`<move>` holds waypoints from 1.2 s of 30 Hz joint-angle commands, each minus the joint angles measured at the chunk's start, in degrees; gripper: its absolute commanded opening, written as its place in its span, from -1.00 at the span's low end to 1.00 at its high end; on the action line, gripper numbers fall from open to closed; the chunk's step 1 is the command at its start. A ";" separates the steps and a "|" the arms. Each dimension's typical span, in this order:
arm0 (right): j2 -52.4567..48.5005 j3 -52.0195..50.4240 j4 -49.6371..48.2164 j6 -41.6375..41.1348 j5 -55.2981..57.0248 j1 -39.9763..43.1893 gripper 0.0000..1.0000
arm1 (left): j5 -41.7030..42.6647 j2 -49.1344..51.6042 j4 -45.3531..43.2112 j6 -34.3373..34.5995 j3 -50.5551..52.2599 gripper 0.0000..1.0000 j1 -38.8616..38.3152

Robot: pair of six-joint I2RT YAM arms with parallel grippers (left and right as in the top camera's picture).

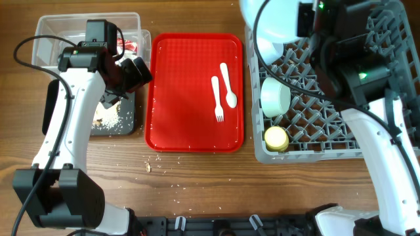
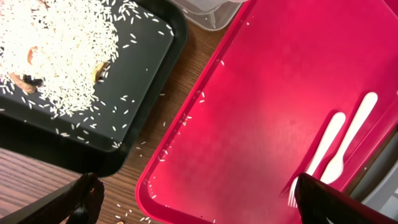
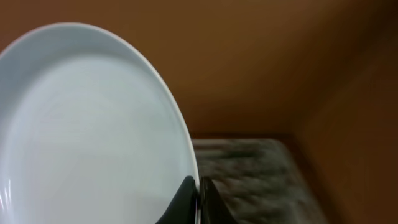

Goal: Sort waste into correct bins and load items into the dishwasher rack
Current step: 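Lift the light-blue plate and stand it upright in the rack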

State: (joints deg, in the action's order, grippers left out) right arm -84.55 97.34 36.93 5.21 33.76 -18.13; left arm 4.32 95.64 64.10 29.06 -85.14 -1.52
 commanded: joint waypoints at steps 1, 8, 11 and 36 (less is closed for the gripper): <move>-1.46 -1.16 3.04 17.62 14.80 1.73 -0.91 | -0.55 -0.15 -0.02 -0.09 -0.63 1.00 0.20; -9.66 -1.68 2.80 32.17 14.93 4.15 -0.91 | -0.55 -0.15 -0.02 -0.09 -0.63 0.99 0.20; -15.78 -1.68 -0.81 32.98 17.40 4.55 -0.91 | -0.55 -0.15 -0.02 -0.09 -0.63 1.00 0.20; -21.92 -1.77 -6.78 27.71 0.13 6.08 1.00 | -0.55 -0.15 -0.02 -0.09 -0.63 1.00 0.20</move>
State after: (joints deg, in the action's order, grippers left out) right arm -108.66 95.64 30.02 37.17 37.89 -12.05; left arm 4.32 95.64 64.07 29.06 -85.14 -1.52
